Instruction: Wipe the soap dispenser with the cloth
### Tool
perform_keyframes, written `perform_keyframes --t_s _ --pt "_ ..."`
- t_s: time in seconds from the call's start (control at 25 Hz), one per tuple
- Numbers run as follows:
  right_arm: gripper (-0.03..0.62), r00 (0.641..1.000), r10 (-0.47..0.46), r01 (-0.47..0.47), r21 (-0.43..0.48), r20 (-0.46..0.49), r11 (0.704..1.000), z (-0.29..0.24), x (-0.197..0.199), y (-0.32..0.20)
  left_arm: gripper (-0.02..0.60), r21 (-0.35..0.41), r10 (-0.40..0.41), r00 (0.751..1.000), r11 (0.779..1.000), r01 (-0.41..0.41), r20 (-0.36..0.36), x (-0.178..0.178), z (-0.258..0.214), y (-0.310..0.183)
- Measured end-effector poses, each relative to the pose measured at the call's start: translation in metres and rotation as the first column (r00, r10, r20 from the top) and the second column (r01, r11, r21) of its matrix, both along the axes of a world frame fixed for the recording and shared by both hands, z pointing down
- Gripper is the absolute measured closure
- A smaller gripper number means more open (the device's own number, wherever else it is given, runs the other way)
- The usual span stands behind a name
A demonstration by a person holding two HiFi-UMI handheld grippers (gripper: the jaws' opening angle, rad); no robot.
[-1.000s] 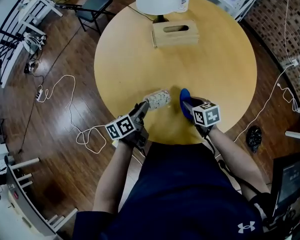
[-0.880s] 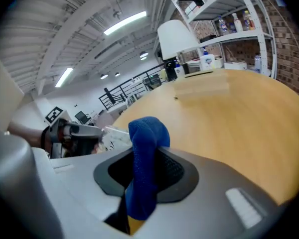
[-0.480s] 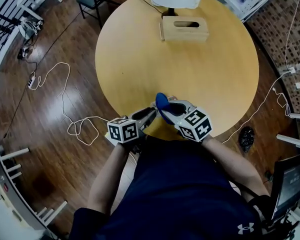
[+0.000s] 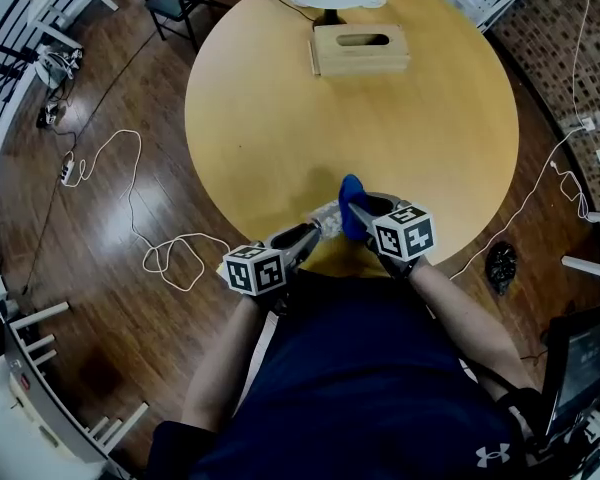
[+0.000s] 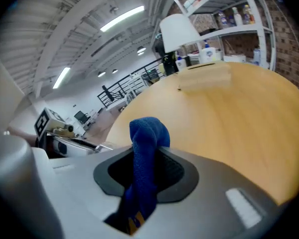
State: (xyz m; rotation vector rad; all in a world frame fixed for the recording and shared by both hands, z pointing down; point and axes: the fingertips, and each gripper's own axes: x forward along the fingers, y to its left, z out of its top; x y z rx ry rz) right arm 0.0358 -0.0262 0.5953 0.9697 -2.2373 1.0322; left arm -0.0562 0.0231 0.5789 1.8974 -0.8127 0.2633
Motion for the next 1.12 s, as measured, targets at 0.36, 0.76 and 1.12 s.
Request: perform_keyframes --t_s 0.36,0.76,1.12 --pt "0.497 0.992 -0.126 0.125 0.041 0.012 0.991 -0.022 -0.015 0.014 0.448 0.021 -0.003 1.000 1.000 0.002 0.031 0.007 -0.004 -0.006" --pt "0.497 0.981 -0.146 0.147 -0.003 0.129 0.989 -0.028 -0.025 0.009 0.446 0.150 0.140 0.970 0.974 -0.171 0.198 0.022 -0.018 -0.011" --pt "0.499 0.990 0.016 0.007 -0.160 0.144 0.987 0.007 0.027 0.001 0.448 0.230 0.411 0.761 0.785 -0.575 0.501 0.055 -0.041 -0.028"
